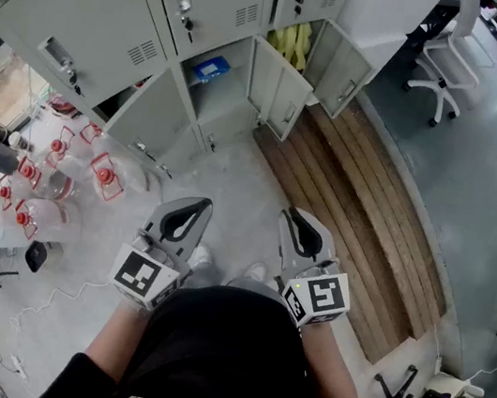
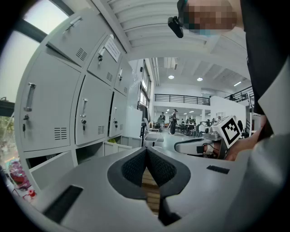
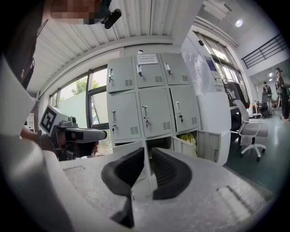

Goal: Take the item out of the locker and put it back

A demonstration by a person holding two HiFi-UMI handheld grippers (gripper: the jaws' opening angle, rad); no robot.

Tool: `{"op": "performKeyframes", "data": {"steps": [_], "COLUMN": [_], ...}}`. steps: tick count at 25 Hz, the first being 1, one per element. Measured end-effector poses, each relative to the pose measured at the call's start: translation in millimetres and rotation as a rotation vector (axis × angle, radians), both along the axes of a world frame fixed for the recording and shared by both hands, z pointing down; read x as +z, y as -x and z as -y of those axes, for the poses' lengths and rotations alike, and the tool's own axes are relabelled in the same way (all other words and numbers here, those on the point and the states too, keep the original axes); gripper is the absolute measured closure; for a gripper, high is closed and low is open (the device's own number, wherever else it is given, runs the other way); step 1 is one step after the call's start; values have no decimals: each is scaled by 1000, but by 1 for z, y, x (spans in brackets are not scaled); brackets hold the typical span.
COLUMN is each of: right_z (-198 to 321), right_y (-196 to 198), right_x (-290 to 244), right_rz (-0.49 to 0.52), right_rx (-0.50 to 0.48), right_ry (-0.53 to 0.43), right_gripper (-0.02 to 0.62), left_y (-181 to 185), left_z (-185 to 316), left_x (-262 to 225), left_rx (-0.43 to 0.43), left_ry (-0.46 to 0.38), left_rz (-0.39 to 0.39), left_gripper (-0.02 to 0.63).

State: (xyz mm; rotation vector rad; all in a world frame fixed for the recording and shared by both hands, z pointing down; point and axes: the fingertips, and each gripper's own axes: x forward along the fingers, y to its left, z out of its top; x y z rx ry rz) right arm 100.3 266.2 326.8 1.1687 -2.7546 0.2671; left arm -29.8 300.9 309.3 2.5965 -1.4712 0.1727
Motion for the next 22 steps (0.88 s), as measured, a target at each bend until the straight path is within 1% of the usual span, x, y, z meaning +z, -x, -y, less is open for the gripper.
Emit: {"op": "performKeyframes", "data": {"steps": [6,10,15,19,22], "right_z": [-4,-2,4,7,9], "right_y": [28,46,62,79,91], "right_x": [0,-1,3,10,14], "right_rz": [-4,-12,10,-17,-30], "right_rx": [2,-2,47,80,105], "right_ry": [8,8,41,53,53], "right_gripper": [548,548,548,548,546], "left_y": [26,41,67,90,105], "left_z": [0,5,7,5,2], "left_x": [1,1,9,17,25], "left_rx": [4,7,3,29,50], "left_ry": [-5,6,50,36,69], "left_rz": [-14,-23,-33,-47,-52], "left_gripper": [595,595,595,595,595]}}
